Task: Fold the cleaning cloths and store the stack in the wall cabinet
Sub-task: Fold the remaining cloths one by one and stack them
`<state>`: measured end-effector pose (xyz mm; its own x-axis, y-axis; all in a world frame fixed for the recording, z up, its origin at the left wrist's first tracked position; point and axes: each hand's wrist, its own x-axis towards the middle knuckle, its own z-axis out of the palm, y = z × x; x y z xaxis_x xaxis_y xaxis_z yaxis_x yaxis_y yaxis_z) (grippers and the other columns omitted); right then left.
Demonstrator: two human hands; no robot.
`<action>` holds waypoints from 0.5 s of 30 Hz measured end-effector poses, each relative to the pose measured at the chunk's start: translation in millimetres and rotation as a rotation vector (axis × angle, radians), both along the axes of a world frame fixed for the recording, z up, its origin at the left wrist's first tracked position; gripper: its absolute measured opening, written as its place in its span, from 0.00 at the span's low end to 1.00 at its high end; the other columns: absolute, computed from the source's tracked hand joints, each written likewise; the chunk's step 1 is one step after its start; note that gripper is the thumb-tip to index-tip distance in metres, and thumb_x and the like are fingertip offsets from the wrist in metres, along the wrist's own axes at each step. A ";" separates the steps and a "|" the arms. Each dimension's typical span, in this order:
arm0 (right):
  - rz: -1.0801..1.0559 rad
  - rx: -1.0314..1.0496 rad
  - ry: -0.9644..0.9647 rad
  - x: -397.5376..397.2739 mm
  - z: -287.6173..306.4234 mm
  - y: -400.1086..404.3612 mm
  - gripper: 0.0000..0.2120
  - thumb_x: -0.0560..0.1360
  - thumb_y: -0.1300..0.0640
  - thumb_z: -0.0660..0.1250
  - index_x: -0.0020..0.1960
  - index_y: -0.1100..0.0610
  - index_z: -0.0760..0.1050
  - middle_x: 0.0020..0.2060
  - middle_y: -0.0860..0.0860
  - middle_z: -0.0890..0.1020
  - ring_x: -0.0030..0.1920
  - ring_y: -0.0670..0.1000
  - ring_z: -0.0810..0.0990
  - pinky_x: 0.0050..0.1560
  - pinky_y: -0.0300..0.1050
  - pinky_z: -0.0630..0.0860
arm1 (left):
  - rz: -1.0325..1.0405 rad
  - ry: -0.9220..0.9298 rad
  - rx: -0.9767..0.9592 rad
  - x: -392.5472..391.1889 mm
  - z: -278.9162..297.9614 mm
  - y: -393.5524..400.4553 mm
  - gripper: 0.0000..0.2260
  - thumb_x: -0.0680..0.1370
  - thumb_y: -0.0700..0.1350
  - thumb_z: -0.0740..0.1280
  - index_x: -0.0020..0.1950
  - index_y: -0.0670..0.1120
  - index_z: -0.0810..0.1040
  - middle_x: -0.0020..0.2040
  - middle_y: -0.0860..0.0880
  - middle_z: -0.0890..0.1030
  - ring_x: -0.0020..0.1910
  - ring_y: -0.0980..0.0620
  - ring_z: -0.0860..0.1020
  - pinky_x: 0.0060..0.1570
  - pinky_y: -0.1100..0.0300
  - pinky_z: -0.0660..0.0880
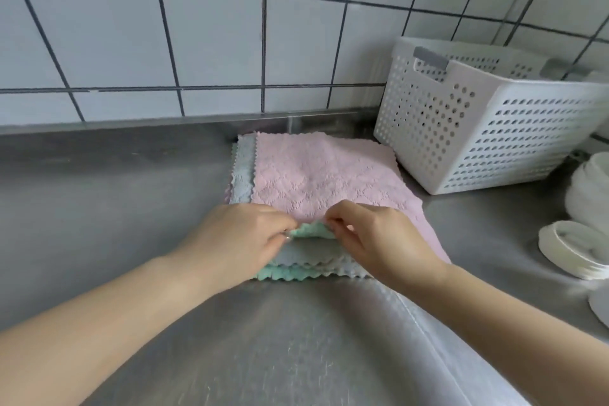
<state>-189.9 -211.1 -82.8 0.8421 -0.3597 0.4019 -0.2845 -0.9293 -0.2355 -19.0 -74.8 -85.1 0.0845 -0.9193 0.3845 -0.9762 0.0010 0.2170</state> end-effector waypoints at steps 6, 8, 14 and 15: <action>-0.110 -0.254 0.199 -23.6 1.0 -5.9 0.19 0.72 0.59 0.64 0.59 0.43 0.76 0.52 0.43 0.82 0.52 0.50 0.80 0.44 0.43 0.77 | 0.130 0.078 -0.047 -0.3 9.1 -0.7 0.12 0.79 0.40 0.62 0.58 0.50 0.81 0.55 0.52 0.82 0.54 0.50 0.79 0.49 0.62 0.72; -0.269 -0.227 0.217 -34.5 12.5 -8.3 0.21 0.73 0.62 0.60 0.61 0.43 0.75 0.55 0.43 0.81 0.54 0.50 0.79 0.47 0.43 0.76 | 0.142 0.034 -0.063 -2.7 21.1 9.0 0.12 0.78 0.39 0.63 0.58 0.48 0.81 0.53 0.48 0.83 0.52 0.45 0.80 0.46 0.59 0.73; -0.331 -0.215 0.092 -74.4 46.2 29.1 0.16 0.77 0.60 0.59 0.60 0.46 0.77 0.54 0.45 0.81 0.53 0.51 0.80 0.47 0.45 0.76 | 0.061 -0.199 -0.129 -29.9 63.3 72.9 0.10 0.74 0.36 0.66 0.50 0.47 0.84 0.44 0.47 0.85 0.40 0.44 0.83 0.38 0.55 0.76; -0.298 -0.211 0.076 -83.5 46.6 37.8 0.15 0.77 0.59 0.60 0.59 0.47 0.77 0.54 0.45 0.81 0.53 0.51 0.80 0.47 0.44 0.76 | 0.052 -0.218 -0.108 -34.6 64.9 88.2 0.11 0.75 0.38 0.63 0.50 0.48 0.83 0.45 0.48 0.85 0.41 0.44 0.82 0.39 0.55 0.76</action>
